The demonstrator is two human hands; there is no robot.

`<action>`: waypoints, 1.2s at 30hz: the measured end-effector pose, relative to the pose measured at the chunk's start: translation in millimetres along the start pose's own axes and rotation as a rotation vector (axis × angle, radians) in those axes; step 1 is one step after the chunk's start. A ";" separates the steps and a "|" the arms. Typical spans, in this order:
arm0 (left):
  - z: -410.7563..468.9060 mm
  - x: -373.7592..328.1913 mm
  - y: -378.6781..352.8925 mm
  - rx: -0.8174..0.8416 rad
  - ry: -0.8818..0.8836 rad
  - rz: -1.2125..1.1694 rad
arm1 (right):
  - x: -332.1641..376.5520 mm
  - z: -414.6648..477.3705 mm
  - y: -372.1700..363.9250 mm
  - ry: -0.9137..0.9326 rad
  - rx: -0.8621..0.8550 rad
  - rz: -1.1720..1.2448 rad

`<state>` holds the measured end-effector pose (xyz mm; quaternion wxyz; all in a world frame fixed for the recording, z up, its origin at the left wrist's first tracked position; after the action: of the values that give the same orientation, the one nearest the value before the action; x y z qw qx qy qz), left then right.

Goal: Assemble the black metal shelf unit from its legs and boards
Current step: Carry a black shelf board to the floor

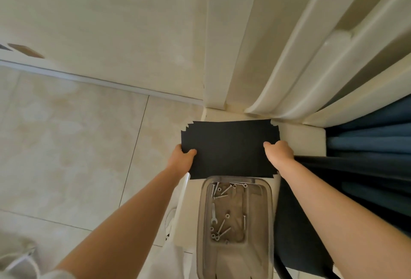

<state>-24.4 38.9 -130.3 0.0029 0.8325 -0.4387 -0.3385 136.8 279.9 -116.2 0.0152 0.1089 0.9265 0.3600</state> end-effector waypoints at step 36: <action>-136.6 157.7 289.6 -0.403 0.014 -0.552 | 159.5 -285.5 -153.7 0.429 0.239 -0.032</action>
<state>-97.2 -294.7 -26.0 0.0789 0.9047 -0.1211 -0.4007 -78.5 14.1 0.2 -0.1891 0.0163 0.9461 0.2624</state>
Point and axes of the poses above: each hand's wrist, its own z-axis towards the middle knuckle, its own y-axis out of the back of the hand, x = y × z, the point moved 5 cm from there along z, towards the middle knuckle, and after that the axes turned 9 degrees about -y, right-handed, at the moved point
